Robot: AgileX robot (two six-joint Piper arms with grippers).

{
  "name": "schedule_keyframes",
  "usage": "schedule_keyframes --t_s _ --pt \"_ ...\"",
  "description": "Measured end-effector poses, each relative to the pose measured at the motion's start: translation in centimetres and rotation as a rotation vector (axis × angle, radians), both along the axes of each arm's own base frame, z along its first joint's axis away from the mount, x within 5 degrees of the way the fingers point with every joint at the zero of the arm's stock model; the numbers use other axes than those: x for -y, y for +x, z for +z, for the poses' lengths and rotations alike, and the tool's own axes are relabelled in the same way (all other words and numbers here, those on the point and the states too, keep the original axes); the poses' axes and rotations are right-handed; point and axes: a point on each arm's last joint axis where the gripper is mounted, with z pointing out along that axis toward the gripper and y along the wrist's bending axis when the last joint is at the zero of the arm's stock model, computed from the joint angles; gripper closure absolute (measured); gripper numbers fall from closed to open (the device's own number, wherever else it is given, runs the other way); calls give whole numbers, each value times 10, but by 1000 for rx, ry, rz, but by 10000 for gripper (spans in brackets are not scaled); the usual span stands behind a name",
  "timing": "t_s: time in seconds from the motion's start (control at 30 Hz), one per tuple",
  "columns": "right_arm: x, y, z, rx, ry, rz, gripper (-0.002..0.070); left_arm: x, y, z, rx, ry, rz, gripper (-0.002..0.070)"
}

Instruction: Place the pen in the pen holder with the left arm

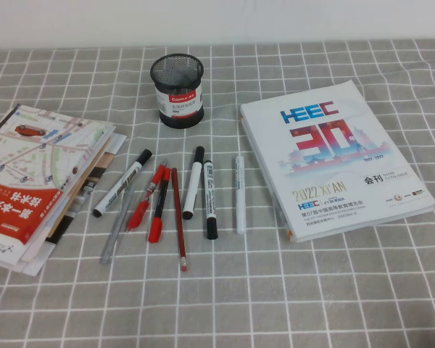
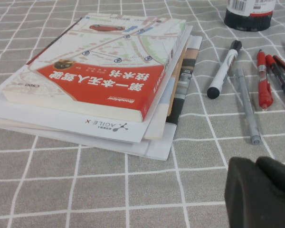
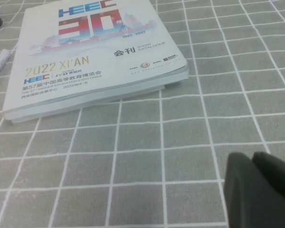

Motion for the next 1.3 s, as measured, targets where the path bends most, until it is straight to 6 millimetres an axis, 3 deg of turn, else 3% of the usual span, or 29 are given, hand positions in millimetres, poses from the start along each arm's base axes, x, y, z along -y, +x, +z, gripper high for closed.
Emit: schedule_keyframes --t_s 1.17,1.3 --pt "0 0 0 0 0 0 691 0 0 0 0 -2 0 675" --pt "0 0 0 0 0 0 691 1 0 1 1 -63 13 675"
